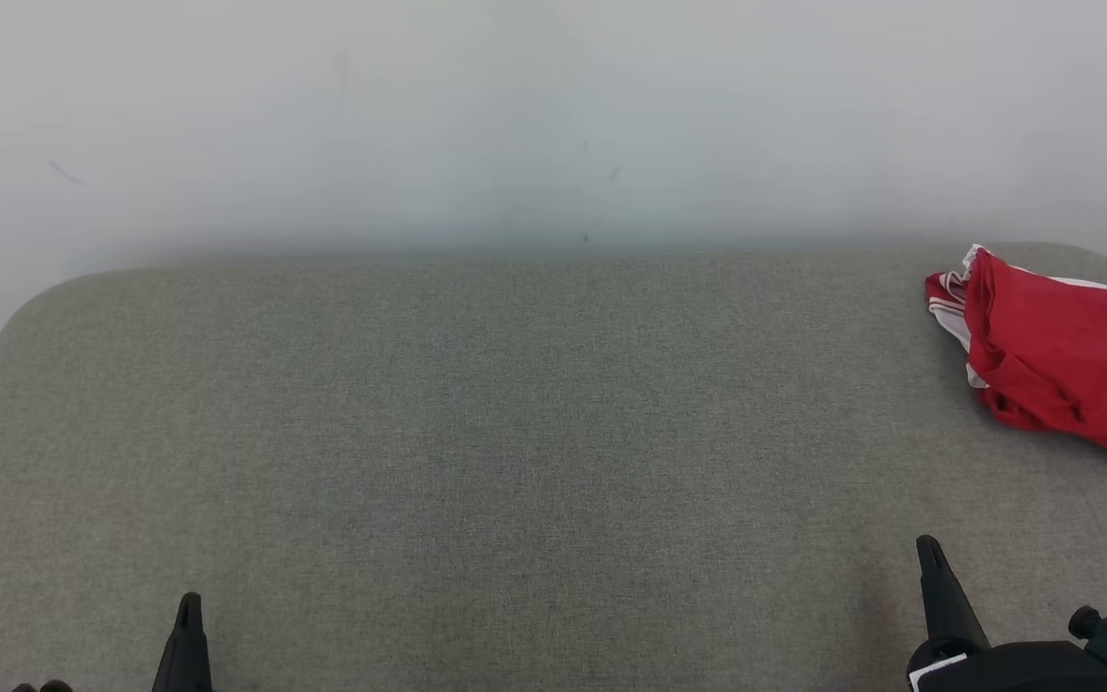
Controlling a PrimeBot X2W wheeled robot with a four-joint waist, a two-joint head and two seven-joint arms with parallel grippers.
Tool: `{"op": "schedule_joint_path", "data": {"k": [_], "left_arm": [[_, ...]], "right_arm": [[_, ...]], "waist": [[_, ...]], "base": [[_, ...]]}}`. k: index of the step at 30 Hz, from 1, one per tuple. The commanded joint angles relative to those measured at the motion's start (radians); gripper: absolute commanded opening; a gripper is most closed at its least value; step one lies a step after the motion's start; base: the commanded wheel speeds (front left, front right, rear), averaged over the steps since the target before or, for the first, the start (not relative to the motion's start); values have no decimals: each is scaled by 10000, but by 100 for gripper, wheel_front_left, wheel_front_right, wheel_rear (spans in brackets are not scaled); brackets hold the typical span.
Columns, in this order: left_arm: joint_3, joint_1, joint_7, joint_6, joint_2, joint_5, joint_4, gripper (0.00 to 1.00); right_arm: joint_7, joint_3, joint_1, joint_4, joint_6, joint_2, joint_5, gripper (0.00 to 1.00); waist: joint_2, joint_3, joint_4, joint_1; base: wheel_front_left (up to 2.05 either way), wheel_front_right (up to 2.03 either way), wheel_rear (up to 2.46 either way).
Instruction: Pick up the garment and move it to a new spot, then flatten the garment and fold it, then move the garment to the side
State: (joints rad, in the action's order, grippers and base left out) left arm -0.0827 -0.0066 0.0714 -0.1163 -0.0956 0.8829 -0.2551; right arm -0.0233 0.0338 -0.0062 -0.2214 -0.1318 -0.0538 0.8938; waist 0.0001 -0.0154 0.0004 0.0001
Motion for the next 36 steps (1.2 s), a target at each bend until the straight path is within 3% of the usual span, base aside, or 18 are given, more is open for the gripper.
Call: {"op": "schedule_joint_path", "data": {"k": [1, 36], "left_arm": [[-59, -261, -67, -74, -6, 382, 137, 0], [-204, -709, -1005, -123, 235, 3976, 132, 0]], "right_arm": [[50, 65, -230, 91, 6, -75, 362, 0], [695, 400, -665, -68, 12, -74, 3941, 0]], "waist": [[-1, 3, 0, -1], [-1, 82, -2, -1]], "base": [[0, 0, 0], [0, 0, 0]]}}
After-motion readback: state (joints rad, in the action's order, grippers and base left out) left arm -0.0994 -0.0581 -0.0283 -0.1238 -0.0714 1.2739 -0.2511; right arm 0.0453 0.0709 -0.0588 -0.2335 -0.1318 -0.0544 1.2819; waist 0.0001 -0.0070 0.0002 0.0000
